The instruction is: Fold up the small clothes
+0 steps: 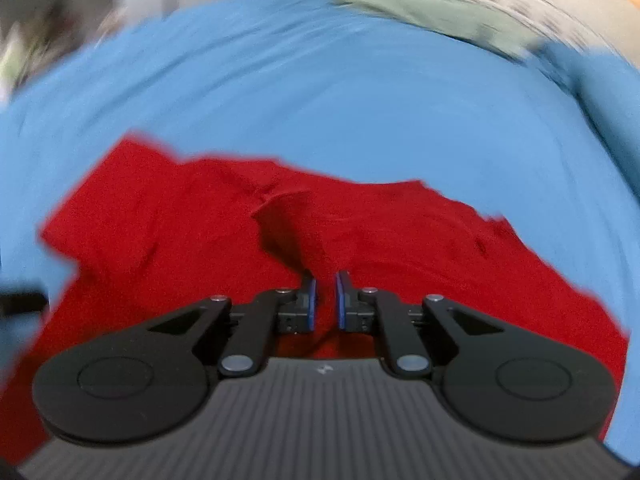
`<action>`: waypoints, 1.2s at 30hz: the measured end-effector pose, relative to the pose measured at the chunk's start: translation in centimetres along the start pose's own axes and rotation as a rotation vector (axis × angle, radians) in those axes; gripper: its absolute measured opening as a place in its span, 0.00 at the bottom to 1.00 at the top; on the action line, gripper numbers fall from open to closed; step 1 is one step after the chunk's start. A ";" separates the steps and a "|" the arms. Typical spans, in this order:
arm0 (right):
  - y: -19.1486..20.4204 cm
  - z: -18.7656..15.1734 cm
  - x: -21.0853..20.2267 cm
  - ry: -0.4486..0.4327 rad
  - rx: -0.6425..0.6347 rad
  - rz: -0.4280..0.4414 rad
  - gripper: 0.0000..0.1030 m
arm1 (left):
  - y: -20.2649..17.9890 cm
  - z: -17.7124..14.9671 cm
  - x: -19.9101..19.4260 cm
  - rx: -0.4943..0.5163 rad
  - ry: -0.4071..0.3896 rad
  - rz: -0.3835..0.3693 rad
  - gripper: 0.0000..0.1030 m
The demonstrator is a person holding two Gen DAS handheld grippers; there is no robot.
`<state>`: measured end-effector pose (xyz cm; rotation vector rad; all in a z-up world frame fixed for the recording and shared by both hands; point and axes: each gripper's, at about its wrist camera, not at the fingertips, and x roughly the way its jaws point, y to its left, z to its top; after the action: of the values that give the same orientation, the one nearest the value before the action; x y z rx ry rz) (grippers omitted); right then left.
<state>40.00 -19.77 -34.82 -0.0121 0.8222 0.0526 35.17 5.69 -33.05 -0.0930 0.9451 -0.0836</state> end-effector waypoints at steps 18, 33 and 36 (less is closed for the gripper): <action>-9.2 -4.5 0.7 0.003 0.666 0.011 0.62 | -0.6 0.1 0.8 0.008 0.028 -0.027 0.89; -15.5 -1.4 -8.5 -0.219 0.501 -0.138 0.21 | -2.4 0.7 2.9 0.077 0.032 -0.021 0.89; -18.5 -3.8 -7.4 -0.141 0.510 -0.207 0.21 | -3.2 0.8 4.0 0.092 0.034 -0.022 0.89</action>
<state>33.16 -38.72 -32.19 0.3835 0.6710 -0.3487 38.04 2.07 -35.48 -0.0166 0.9728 -0.1494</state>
